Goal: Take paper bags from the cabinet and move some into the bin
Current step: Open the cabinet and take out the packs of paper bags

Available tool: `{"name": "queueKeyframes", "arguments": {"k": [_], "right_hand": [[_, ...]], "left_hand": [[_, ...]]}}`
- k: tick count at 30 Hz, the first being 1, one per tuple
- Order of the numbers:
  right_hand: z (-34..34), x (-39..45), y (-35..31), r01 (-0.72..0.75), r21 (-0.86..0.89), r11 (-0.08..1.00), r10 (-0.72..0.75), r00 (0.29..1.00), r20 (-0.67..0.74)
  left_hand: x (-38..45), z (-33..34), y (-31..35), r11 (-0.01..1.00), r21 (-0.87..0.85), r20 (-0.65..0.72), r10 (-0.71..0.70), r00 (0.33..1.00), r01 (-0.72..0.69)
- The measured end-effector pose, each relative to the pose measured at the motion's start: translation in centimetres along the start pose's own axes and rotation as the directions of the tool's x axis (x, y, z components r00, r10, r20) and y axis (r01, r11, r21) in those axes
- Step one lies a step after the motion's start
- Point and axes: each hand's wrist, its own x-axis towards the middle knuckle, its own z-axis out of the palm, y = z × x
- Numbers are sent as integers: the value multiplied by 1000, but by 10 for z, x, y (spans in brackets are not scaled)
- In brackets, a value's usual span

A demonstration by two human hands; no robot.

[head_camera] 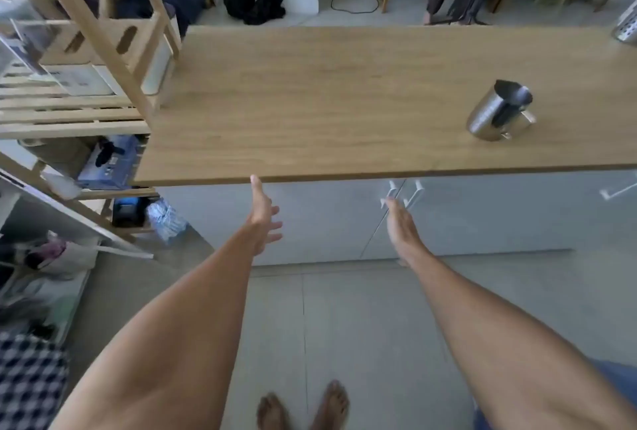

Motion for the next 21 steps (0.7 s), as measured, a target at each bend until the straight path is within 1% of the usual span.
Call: {"name": "queueKeyframes", "arguments": {"k": [1,2,4,6,10,13,17,21], "right_hand": [[-1,7,-2,-18,79,997,20,999,-26],[-4,15,-4,-39,155,987,45,998,-37],[-6,32,-7,-41,295,955,52,998,-29],[-5,47,-6,-43,390,920,62,997,-37],[-5,66,-4,-28,537,843,66,997,-50],[-8,70,4,-47,576,816,87,995,-42],[-9,48,17,-85,607,790,123,992,-22],[-10,4,42,-120,649,751,170,985,-15]], "left_hand": [[7,7,1,990,-137,-5,-26,1000,25],[19,11,1,966,-251,20,-62,998,65],[31,17,1,900,-427,59,-68,996,87],[41,24,0,831,-551,81,-40,996,78],[48,30,6,741,-669,129,36,991,61],[46,30,9,681,-729,165,71,984,73],[34,29,2,641,-763,174,85,981,80],[11,27,-17,599,-793,206,97,974,109]]}}
